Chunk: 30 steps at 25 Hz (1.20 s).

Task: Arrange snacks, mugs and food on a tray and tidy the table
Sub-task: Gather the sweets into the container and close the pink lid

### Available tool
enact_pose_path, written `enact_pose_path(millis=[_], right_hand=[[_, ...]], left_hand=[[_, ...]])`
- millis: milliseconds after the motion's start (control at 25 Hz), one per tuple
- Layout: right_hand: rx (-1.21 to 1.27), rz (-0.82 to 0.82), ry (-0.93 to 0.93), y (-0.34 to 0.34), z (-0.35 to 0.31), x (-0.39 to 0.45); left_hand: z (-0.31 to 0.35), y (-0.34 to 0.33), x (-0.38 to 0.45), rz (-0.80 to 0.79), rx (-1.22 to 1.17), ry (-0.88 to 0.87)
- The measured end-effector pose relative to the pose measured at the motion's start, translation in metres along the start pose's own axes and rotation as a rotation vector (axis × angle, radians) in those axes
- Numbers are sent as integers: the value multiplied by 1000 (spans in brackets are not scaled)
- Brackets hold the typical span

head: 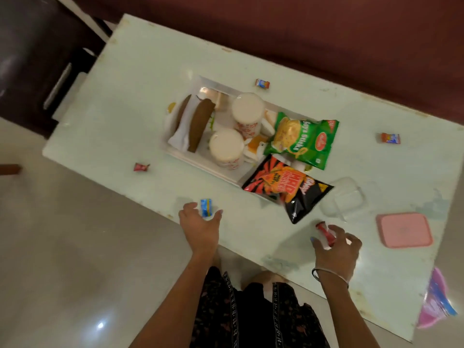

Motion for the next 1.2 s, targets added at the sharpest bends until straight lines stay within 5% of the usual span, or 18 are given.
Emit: enact_pose_path(millis=[480,760,1200], right_hand=[[-358,-220,460,-83,-63,-34],[-335,-240,438,-94,-74,-40],[-266,-256,378,-88,-75,-44]], left_hand=[[-3,17,54,-132,6,-26],[-7,91,145,46,194,-166],[-5,77,153,-116,472,-389]])
Point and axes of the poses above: each hand's wrist, its own x-axis towards the middle knuckle, its own y-axis out of the back of the hand, z = x × y, the point moved 3 cm from there along x, towards the middle knuckle, and after that the axes turned 7 degrees about -z, right-handed, at the moved point
